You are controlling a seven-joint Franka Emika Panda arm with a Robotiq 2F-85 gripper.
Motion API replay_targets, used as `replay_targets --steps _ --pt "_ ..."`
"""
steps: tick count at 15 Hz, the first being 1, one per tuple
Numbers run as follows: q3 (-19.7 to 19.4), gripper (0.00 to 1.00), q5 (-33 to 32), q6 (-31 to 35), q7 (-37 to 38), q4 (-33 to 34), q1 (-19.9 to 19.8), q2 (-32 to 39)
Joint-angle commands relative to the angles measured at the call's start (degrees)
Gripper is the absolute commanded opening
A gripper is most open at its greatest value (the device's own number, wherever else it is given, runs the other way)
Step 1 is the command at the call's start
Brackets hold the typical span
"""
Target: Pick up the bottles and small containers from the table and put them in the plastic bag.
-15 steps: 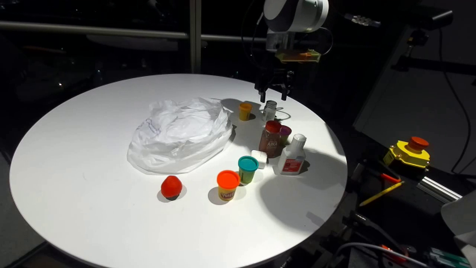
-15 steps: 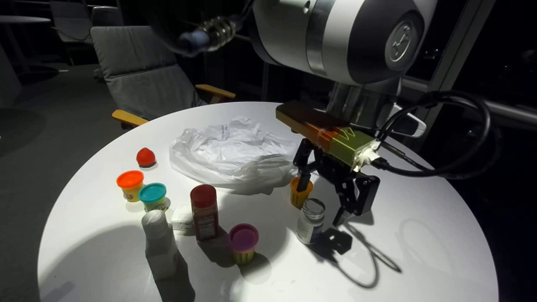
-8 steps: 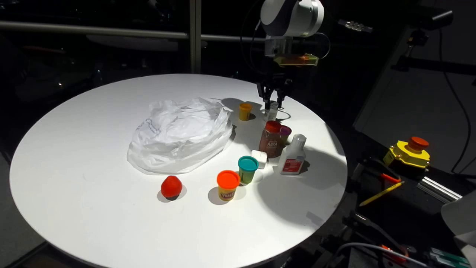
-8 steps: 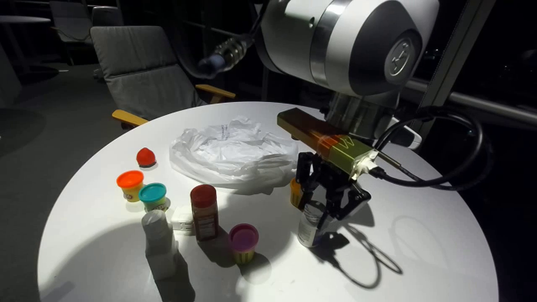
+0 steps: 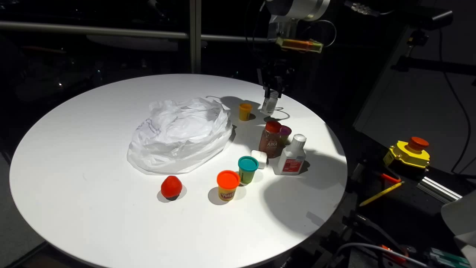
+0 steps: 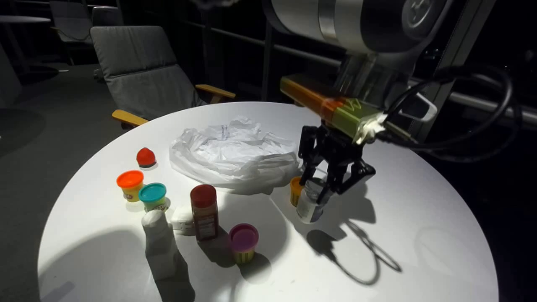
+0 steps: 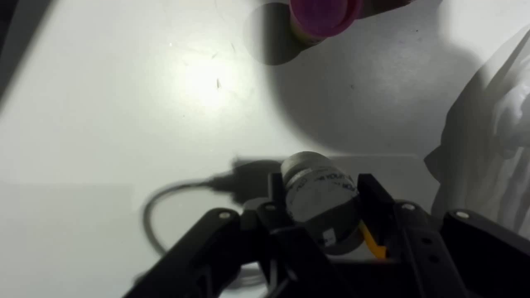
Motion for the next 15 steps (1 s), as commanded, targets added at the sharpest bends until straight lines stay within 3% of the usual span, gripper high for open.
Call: replay_targets --steps 1,5,10,15 --pt "-0.58 0.23 -1.56 -2.67 2.77 -4.43 3.01 -11.06" --pt "1.41 0.23 -5.3 -8.7 7.4 -1.31 8.22 -15.73" --pt "4.49 0.23 -9.49 -8.62 12.5 4.63 14.04 -9.17" --pt "4.35 0.23 -12.33 -5.38 15.09 11.08 17.34 1.18"
